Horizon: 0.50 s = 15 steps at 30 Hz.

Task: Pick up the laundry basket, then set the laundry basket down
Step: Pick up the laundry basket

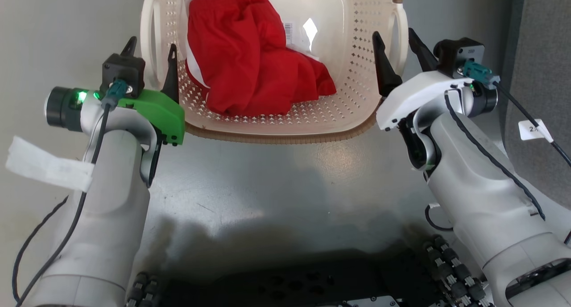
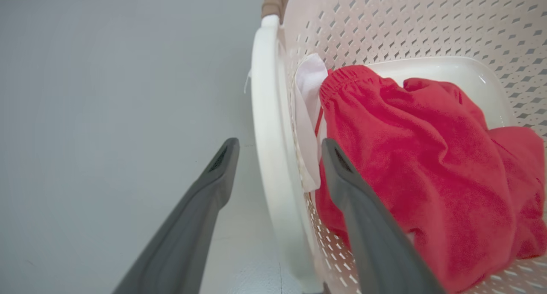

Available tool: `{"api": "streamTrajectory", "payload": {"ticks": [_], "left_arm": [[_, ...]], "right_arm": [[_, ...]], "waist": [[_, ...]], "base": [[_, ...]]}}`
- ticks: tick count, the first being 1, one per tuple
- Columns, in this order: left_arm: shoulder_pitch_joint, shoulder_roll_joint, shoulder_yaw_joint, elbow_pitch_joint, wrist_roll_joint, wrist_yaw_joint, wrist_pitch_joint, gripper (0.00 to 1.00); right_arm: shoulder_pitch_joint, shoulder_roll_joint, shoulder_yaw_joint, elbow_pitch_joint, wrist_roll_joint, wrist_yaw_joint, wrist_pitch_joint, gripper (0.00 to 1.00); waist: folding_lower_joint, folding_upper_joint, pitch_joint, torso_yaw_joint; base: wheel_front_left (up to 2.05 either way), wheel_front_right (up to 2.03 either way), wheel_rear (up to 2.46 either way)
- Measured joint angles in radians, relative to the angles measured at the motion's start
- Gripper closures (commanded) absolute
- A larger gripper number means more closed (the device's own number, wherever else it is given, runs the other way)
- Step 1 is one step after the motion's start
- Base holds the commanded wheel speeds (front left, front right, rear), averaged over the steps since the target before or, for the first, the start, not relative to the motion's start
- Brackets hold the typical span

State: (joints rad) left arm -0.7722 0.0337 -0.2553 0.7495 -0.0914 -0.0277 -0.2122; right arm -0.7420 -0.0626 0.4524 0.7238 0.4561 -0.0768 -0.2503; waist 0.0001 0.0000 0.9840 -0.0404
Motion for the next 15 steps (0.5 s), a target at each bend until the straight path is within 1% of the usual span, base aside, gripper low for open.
{"api": "streamTrajectory", "payload": {"ticks": [13, 14, 15], "left_arm": [[-0.070, -0.004, -0.010, 0.089, 0.008, -0.009, -0.010, 0.00], [-0.072, -0.004, -0.010, 0.095, 0.008, -0.009, -0.010, 0.03], [-0.075, -0.005, -0.010, 0.103, 0.008, -0.009, -0.010, 0.11]], "right_arm": [[-0.058, 0.000, 0.040, 0.025, 0.039, -0.004, 0.000, 0.00], [-0.059, 0.000, 0.042, 0.029, 0.041, -0.004, 0.000, 0.00], [-0.060, 0.000, 0.045, 0.034, 0.046, -0.004, 0.000, 0.00]], "waist": [[0.0000, 0.0000, 0.036, 0.001], [0.0000, 0.0000, 0.037, 0.002], [0.0000, 0.0000, 0.037, 0.003]], "base": [[0.00, 0.00, 0.00], [0.00, 0.00, 0.00], [0.00, 0.00, 0.00]]}}
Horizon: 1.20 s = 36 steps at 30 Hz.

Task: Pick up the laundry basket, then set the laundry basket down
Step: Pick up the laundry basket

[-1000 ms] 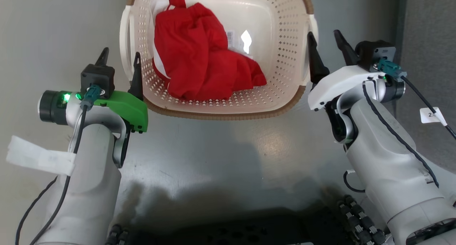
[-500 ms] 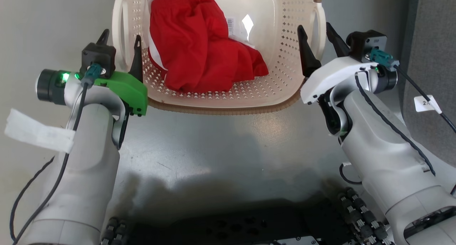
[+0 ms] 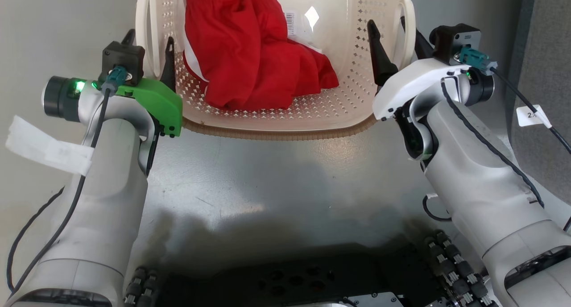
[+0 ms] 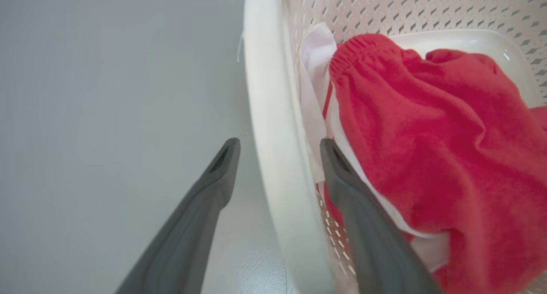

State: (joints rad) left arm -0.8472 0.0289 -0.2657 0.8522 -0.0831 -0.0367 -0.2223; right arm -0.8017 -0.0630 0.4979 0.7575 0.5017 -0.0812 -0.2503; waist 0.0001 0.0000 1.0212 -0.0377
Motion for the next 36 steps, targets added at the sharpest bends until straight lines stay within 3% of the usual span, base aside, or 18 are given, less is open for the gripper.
{"api": "streamTrajectory", "payload": {"ticks": [1, 2, 3, 4, 5, 7, 9, 21, 36], "left_arm": [[-0.003, -0.001, 0.000, 0.010, 0.000, 0.000, 0.000, 0.11], [-0.005, -0.001, -0.001, 0.015, 0.000, 0.000, 0.000, 0.29], [-0.007, -0.002, -0.002, 0.020, 0.000, 0.000, 0.000, 0.48], [-0.011, -0.003, -0.003, 0.026, 0.000, 0.000, -0.004, 0.57], [-0.014, -0.006, -0.004, 0.034, 0.000, -0.001, -0.009, 0.72], [-0.020, -0.011, -0.006, 0.048, -0.002, -0.003, -0.010, 1.00], [-0.020, -0.014, -0.008, 0.071, -0.010, -0.004, -0.016, 1.00], [-0.018, -0.026, -0.015, 0.137, -0.039, -0.004, -0.025, 1.00], [0.073, -0.035, -0.035, 0.191, -0.163, -0.015, -0.030, 1.00]], "right_arm": [[0.000, 0.000, 0.004, 0.005, 0.002, 0.000, 0.000, 0.00], [-0.001, 0.000, 0.008, 0.009, 0.004, 0.000, 0.000, 0.08], [-0.002, 0.000, 0.015, 0.015, 0.008, 0.000, 0.000, 0.24], [-0.005, 0.000, 0.022, 0.020, 0.012, -0.001, 0.000, 0.47], [-0.008, 0.000, 0.027, 0.026, 0.015, -0.001, 0.000, 0.62], [-0.010, 0.000, 0.032, 0.040, 0.030, -0.001, 0.000, 0.72], [-0.010, 0.004, 0.043, 0.066, 0.052, -0.015, -0.001, 1.00], [-0.012, 0.008, 0.086, 0.115, 0.100, -0.023, -0.001, 1.00], [-0.013, 0.025, 0.159, 0.231, 0.126, -0.025, 0.003, 1.00]], "waist": [[0.0000, 0.0000, 0.000, 0.001], [0.0000, 0.0000, 0.000, 0.002], [-0.0001, 0.0000, 0.000, 0.002], [-0.0001, 0.0000, 0.000, 0.003], [-0.0001, 0.0000, -0.001, 0.004], [0.0000, 0.0000, -0.003, 0.004], [-0.0001, 0.0000, -0.014, 0.005], [0.0000, 0.0000, -0.071, 0.005], [-0.0001, 0.0000, -0.212, -0.006]], "base": [[0.00, 0.00, 0.00], [0.00, 0.00, 0.00], [0.00, 0.00, 0.00], [0.00, 0.00, 0.00], [0.00, 0.00, 0.00], [0.00, 0.00, 0.00], [0.00, 0.00, 0.00], [0.00, 0.00, 0.00], [0.00, 0.00, 0.00]]}}
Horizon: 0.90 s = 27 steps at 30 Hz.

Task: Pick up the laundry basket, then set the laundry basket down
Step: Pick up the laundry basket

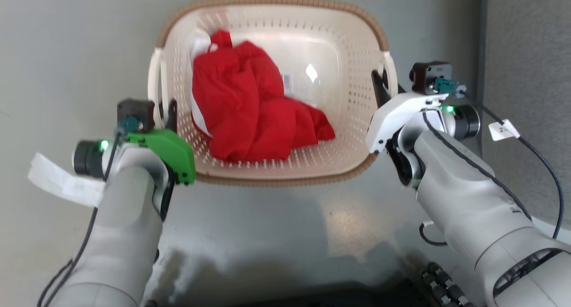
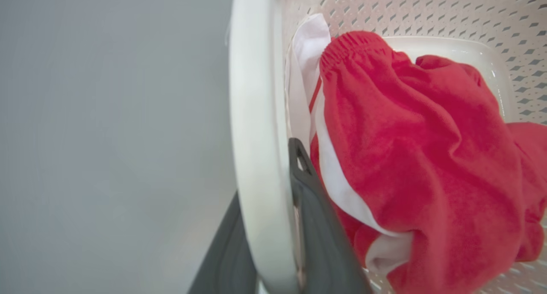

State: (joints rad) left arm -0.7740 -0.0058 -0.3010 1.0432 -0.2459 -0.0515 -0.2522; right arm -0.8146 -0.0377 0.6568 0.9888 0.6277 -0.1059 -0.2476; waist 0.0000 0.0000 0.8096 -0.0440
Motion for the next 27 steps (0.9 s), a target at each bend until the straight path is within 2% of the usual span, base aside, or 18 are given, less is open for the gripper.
{"api": "streamTrajectory", "payload": {"ticks": [14, 27], "left_arm": [[0.126, -0.007, -0.062, 0.077, -0.121, -0.020, 0.013, 1.00], [0.244, -0.009, -0.123, 0.117, -0.193, -0.029, 0.076, 1.00]], "right_arm": [[0.077, 0.008, 0.080, 0.073, 0.072, 0.035, 0.112, 1.00], [0.205, 0.011, 0.147, 0.085, 0.147, 0.044, 0.190, 1.00]], "waist": [[0.0000, 0.0000, -0.189, 0.008], [0.0000, 0.0000, -0.374, 0.012]], "base": [[0.00, 0.00, 0.00], [0.00, 0.00, 0.00]]}}
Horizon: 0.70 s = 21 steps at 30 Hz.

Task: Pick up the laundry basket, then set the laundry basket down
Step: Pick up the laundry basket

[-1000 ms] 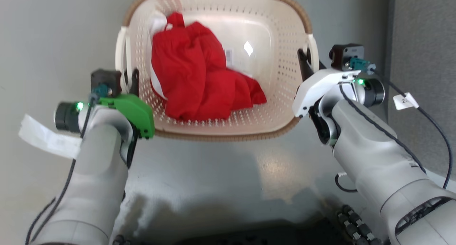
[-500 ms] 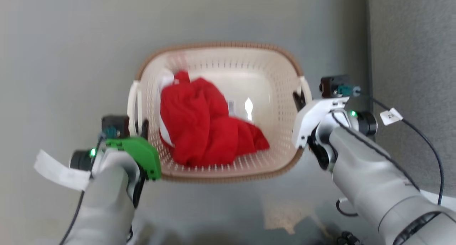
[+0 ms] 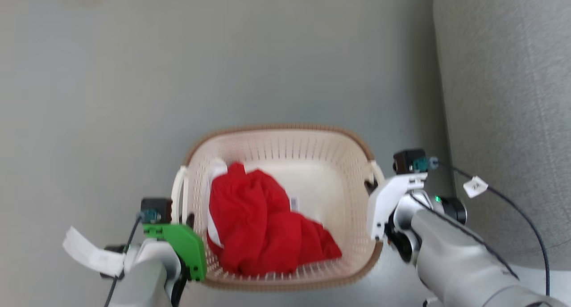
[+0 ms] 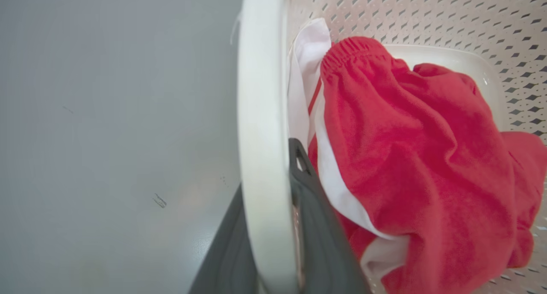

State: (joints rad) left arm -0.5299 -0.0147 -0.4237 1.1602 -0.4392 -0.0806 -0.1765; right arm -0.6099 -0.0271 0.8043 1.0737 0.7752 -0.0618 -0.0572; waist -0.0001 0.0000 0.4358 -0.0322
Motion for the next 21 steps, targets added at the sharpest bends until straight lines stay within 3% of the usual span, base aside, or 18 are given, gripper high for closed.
{"api": "streamTrajectory", "payload": {"ticks": [21], "left_arm": [[0.167, 0.002, -0.082, 0.005, -0.098, -0.001, 0.063, 1.00]], "right_arm": [[0.168, 0.000, 0.085, -0.008, 0.079, -0.003, 0.072, 1.00]], "waist": [[0.0000, 0.0000, -0.260, -0.007]], "base": [[0.00, 0.00, 0.00]]}}
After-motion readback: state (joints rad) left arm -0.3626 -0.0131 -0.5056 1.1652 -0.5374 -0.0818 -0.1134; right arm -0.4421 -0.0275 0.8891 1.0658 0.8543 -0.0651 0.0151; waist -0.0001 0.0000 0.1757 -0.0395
